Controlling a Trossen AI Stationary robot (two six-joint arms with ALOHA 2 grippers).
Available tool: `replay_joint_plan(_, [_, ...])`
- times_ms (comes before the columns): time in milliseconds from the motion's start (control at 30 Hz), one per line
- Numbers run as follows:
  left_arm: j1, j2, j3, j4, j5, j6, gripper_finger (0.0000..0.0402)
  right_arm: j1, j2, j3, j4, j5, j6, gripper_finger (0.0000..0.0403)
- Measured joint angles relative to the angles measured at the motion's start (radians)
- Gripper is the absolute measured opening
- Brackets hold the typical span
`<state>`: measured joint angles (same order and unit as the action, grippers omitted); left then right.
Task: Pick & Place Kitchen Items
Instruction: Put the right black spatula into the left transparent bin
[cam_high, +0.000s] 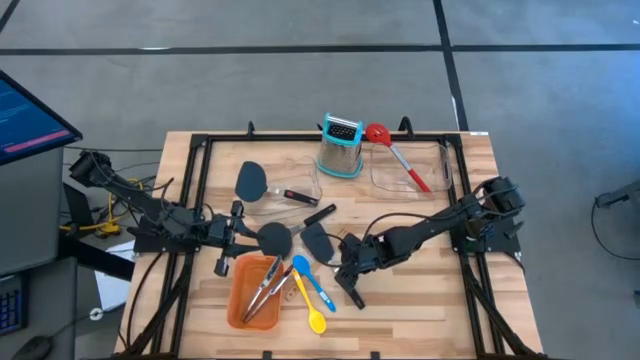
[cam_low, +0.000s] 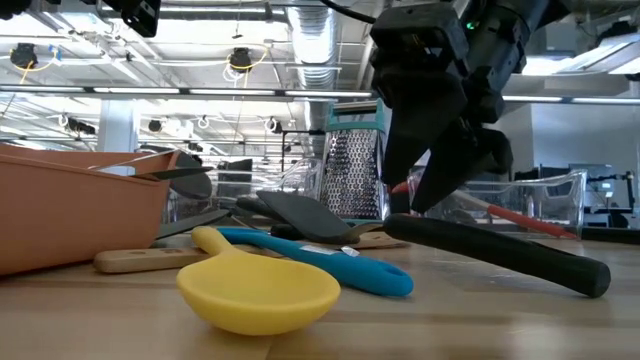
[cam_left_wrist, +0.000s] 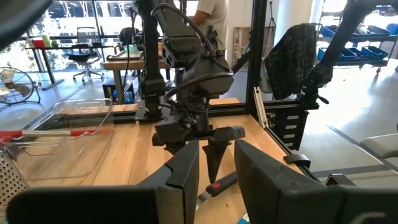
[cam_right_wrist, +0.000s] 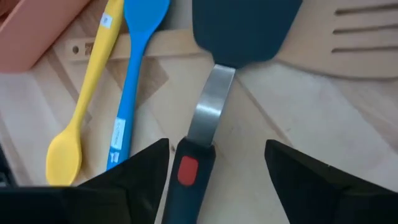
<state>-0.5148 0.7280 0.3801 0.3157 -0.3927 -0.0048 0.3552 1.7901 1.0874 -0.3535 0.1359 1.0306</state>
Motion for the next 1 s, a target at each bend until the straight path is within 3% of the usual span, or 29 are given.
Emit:
replay_joint_plan(300, [0.000, 0.000, 0.000, 0.000, 0.000, 0.000, 0.0090, 0.018, 0.025, 0.001, 0.026, 0.047, 0.013, 0.0260])
replay_joint_plan(700, [0.000, 0.000, 0.000, -0.001, 0.000, 0.000, 0.0090, 0.029, 0.139, 0.004, 0.105, -0.003, 0.036, 0.0254])
replay_joint_plan(833, [0.000, 0.000, 0.000, -0.001, 0.000, 0.000, 0.0090, 0.029, 0.140, 0.004, 0.092, 0.008, 0.068, 0.0205])
replay_joint_plan(1000, [0.000, 0.000, 0.000, -0.001, 0.000, 0.000, 0.0090, 0.021, 0.141, 0.003, 0.066, 0.002, 0.097, 0.0098])
